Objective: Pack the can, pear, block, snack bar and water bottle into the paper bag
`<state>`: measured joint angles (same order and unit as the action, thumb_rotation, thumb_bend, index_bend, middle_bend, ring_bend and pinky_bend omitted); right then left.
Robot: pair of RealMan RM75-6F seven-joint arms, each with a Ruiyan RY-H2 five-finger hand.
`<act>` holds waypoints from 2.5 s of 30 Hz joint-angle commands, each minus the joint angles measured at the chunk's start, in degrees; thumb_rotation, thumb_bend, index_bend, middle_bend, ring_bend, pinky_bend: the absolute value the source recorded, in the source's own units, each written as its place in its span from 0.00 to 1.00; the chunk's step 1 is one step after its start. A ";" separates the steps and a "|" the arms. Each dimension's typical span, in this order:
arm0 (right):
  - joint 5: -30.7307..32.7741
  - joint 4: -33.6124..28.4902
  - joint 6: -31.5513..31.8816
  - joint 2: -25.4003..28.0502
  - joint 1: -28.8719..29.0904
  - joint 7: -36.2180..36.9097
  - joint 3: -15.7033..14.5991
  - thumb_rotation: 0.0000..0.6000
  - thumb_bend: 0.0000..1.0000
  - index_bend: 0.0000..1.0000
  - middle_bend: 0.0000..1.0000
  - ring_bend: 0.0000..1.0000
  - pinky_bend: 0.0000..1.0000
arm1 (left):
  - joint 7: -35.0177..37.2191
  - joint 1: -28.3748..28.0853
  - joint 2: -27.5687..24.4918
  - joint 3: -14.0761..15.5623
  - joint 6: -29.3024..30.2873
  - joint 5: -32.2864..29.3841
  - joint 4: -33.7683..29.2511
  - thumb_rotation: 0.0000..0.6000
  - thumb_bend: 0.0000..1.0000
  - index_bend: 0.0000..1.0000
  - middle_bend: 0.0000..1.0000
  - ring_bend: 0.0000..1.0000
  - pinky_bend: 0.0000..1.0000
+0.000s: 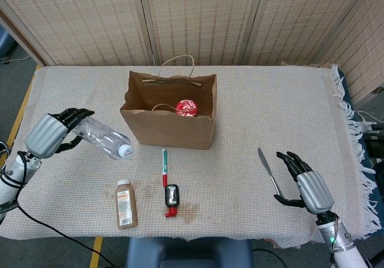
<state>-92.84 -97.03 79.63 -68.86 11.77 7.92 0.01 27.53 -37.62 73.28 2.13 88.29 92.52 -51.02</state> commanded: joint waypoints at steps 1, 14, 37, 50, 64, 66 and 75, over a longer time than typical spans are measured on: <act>-0.09 0.07 0.02 -0.09 0.01 -0.16 -0.01 1.00 0.04 0.00 0.13 0.04 0.21 | -5.58 -0.75 -7.30 -5.23 -4.28 -5.34 -10.62 1.00 0.68 0.64 0.65 0.64 0.76; 1.23 -0.36 -2.10 0.54 0.57 0.35 -0.15 1.00 0.04 0.00 0.13 0.04 0.21 | -42.43 -10.20 -14.16 -17.62 -22.03 -27.17 -37.78 1.00 0.69 0.67 0.66 0.65 0.77; 2.44 -2.73 -3.78 3.23 0.76 5.06 -0.44 1.00 0.04 0.00 0.13 0.03 0.20 | -93.38 -22.24 4.09 -12.05 -10.47 -22.83 -26.48 1.00 0.78 0.66 0.66 0.66 0.79; 2.25 -2.68 -3.76 3.23 0.73 5.19 -0.44 1.00 0.04 0.00 0.12 0.03 0.20 | -91.51 -20.76 5.13 -12.01 -12.27 -18.96 -25.43 1.00 0.50 0.00 0.00 0.00 0.16; 2.43 -2.32 -3.62 3.27 0.69 5.54 -0.21 1.00 0.04 0.00 0.12 0.03 0.20 | -88.35 -18.21 5.24 -16.68 -10.92 -22.09 -27.42 1.00 0.46 0.00 0.00 0.00 0.13; 2.38 -2.27 -3.59 3.23 0.69 5.49 -0.21 1.00 0.04 0.00 0.12 0.03 0.20 | -86.52 -17.07 4.50 -17.89 -9.72 -23.09 -28.26 1.00 0.46 0.00 0.00 0.00 0.13; 1.91 -2.13 -3.37 2.81 0.57 4.17 -0.42 1.00 0.04 0.00 0.12 0.03 0.20 | -80.20 -14.04 -0.33 -22.38 -7.69 -26.03 -31.63 1.00 0.49 0.00 0.00 0.00 0.13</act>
<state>-90.91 -99.18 76.24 -66.04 12.36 12.12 -0.41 -53.30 -52.12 73.61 -19.70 80.26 66.79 -82.19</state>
